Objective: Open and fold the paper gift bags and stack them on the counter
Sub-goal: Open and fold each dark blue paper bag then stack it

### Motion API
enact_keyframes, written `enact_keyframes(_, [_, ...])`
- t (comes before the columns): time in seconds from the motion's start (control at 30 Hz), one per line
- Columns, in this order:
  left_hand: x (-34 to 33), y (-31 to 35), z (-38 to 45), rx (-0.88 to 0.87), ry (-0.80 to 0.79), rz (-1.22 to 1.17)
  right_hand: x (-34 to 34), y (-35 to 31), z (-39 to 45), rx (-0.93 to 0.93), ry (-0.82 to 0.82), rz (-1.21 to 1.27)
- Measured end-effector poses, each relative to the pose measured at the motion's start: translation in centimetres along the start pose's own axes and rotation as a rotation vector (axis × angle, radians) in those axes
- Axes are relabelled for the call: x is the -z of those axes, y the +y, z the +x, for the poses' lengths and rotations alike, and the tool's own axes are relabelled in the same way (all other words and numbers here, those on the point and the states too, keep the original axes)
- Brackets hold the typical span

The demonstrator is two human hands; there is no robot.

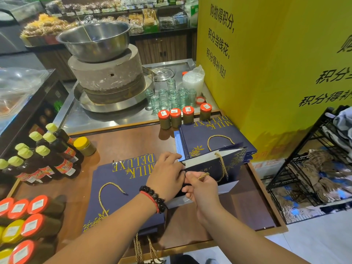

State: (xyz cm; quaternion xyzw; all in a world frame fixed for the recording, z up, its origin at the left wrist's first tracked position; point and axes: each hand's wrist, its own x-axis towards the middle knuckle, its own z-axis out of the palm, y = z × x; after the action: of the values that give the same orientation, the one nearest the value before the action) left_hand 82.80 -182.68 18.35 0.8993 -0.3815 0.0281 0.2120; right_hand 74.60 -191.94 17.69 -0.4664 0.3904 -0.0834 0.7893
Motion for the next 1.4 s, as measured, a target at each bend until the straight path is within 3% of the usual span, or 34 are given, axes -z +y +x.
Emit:
enact_keyframes(0.57, [-0.2, 0.2, -1.0, -0.103, 0.07, 0.073, 2.4, 0.0, -0.6, -0.105, -0.102, -0.032])
enact_keyframes(0.7, [-0.5, 0.3, -1.3, -0.109, 0.108, 0.078, 3.2, -0.2, -1.7, -0.103, -0.197, -0.373])
enact_keyframes(0.8, [-0.5, 0.3, -1.4, -0.115, 0.124, 0.076, 3.7, -1.4, -2.9, 0.253, -0.239, -0.801])
enact_keyframes(0.9, [-0.4, 0.1, -1.5, -0.16, 0.135, 0.086, 2.8, -4.8, -3.4, 0.69, -0.164, -1.004])
enact_keyframes(0.97, [-0.4, 0.1, -1.7, -0.186, 0.142, 0.098, 1.7, -7.3, -2.9, 0.754, -0.126, -1.337])
enact_keyframes(1.03, [-0.3, 0.2, -1.8, -0.213, 0.159, 0.094, 0.9, -8.7, -1.6, 0.656, -0.158, -1.608])
enact_keyframes(1.1, [-0.3, 0.2, -1.9, -0.239, 0.183, 0.062, 0.7, -8.8, -0.5, 0.486, -0.255, -1.681])
enact_keyframes(1.23, [-0.4, 0.0, -2.5, -0.307, 0.241, 0.034, 0.9, -8.3, 0.6, 0.3, -0.48, -1.543])
enact_keyframes(1.4, [-0.9, -0.2, -3.2, -0.36, 0.274, 0.013, 1.4, -7.8, 1.2, 0.204, -0.554, -1.367])
